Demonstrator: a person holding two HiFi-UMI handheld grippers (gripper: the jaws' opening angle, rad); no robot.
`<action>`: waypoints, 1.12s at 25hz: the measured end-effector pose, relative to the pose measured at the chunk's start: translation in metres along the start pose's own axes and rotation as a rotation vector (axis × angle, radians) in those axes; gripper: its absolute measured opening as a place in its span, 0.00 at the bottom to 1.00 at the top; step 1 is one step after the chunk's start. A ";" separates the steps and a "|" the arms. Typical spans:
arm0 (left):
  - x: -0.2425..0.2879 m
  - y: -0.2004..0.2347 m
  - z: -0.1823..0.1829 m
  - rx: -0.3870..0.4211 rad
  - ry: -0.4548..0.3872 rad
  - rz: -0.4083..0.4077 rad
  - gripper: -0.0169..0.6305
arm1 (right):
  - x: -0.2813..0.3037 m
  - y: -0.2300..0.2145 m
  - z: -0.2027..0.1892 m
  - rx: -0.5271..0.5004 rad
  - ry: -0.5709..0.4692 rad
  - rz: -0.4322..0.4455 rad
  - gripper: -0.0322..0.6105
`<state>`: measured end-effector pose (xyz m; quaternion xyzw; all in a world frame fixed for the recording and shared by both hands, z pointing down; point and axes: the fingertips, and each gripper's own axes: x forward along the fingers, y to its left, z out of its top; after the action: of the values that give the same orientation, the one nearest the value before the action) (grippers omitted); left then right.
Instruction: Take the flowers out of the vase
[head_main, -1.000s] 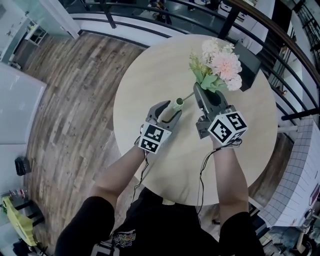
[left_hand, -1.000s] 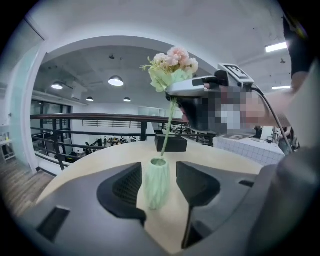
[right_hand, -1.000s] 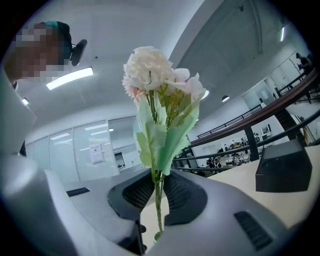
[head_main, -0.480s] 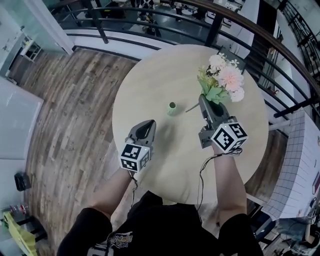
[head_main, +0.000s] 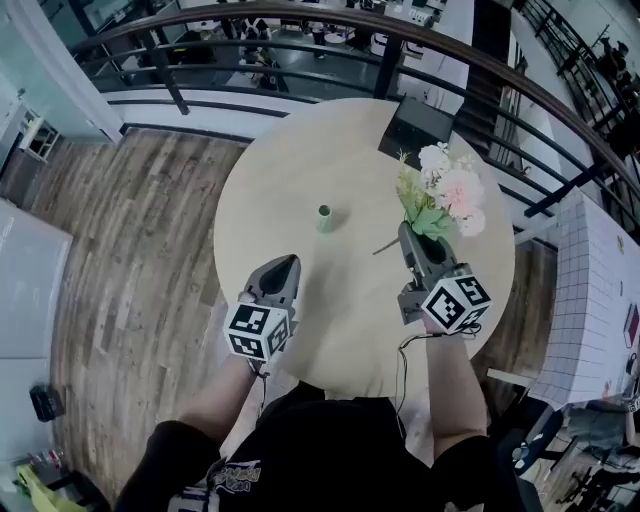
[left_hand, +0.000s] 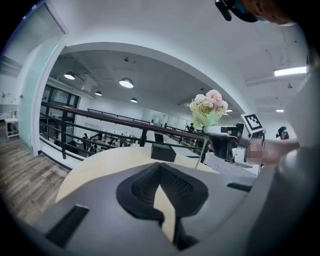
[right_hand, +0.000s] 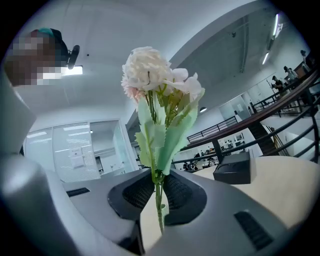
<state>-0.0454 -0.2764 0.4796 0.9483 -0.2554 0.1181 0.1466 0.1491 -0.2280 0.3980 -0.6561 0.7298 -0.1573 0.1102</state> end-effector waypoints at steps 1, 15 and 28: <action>-0.002 -0.006 -0.002 0.003 0.006 -0.009 0.04 | -0.008 0.002 0.000 0.003 -0.002 -0.006 0.15; -0.039 -0.119 -0.029 -0.018 0.035 -0.011 0.04 | -0.138 0.001 -0.020 0.049 0.031 0.002 0.15; -0.079 -0.228 -0.061 -0.026 0.052 0.011 0.04 | -0.231 0.025 -0.041 0.034 0.109 0.129 0.15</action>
<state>-0.0024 -0.0318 0.4634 0.9415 -0.2584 0.1404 0.1647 0.1377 0.0065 0.4163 -0.5961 0.7728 -0.1975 0.0913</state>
